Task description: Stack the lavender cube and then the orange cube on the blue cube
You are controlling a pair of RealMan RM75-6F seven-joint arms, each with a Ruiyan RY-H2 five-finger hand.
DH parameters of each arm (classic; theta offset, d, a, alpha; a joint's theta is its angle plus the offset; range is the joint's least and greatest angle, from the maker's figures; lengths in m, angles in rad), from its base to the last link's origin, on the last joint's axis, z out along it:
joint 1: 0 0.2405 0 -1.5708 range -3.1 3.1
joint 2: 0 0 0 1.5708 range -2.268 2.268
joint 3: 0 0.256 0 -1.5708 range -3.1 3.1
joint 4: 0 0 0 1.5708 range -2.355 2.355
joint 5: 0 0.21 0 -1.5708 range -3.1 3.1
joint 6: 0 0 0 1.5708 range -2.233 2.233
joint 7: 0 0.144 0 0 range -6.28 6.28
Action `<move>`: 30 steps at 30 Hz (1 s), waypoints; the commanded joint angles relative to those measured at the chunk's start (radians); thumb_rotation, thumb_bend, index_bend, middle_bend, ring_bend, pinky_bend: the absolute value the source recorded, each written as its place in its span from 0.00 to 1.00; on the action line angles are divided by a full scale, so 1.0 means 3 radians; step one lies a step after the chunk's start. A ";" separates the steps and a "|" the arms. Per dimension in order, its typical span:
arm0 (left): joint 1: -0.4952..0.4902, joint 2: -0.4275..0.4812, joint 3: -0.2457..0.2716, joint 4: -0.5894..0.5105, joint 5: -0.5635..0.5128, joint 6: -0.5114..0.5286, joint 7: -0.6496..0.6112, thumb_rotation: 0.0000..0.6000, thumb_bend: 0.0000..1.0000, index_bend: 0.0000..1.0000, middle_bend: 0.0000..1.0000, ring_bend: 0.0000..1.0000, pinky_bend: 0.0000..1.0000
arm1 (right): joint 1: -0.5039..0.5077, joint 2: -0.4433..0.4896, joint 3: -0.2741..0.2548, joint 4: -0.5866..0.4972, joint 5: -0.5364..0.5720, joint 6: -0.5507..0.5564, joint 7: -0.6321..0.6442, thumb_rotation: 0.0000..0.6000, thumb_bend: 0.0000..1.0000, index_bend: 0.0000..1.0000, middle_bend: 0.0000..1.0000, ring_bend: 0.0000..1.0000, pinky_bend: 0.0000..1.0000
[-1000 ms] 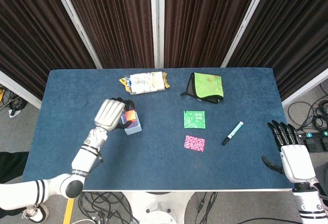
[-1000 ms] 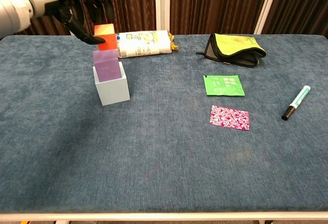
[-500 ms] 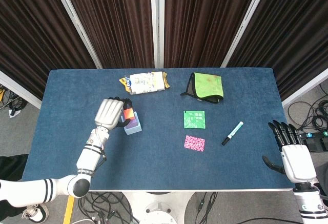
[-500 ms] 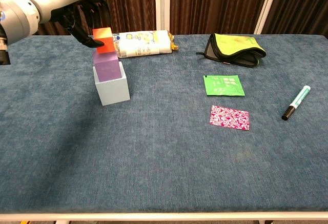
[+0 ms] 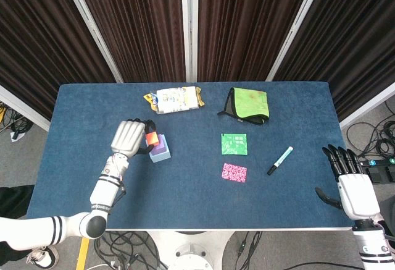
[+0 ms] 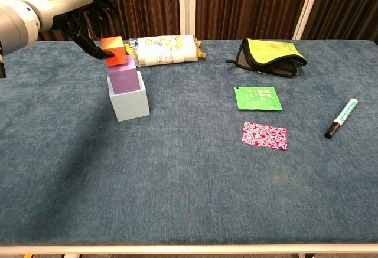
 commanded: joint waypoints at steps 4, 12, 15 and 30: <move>-0.0010 -0.0017 0.0022 0.0019 -0.0003 -0.0002 -0.0021 1.00 0.30 0.47 0.64 0.43 0.43 | 0.0004 0.0001 0.0002 -0.0004 0.0009 -0.0008 -0.0003 1.00 0.13 0.02 0.05 0.00 0.00; -0.0023 -0.0027 0.0033 0.0046 -0.0017 -0.0007 -0.0054 1.00 0.30 0.47 0.64 0.43 0.43 | -0.0002 -0.0003 -0.0004 0.0002 0.0003 -0.0002 -0.0001 1.00 0.13 0.02 0.05 0.00 0.00; -0.0021 -0.0026 0.0029 0.0049 -0.0067 -0.0026 -0.0083 1.00 0.30 0.47 0.63 0.43 0.43 | -0.0004 -0.0007 -0.0005 0.0009 0.0000 0.0003 0.0005 1.00 0.13 0.02 0.05 0.00 0.00; -0.0033 0.0102 0.0027 -0.0046 -0.0172 -0.0133 -0.0178 1.00 0.22 0.29 0.35 0.33 0.36 | 0.0003 0.0005 -0.0004 -0.0006 0.0009 -0.0012 0.0002 1.00 0.13 0.02 0.05 0.00 0.00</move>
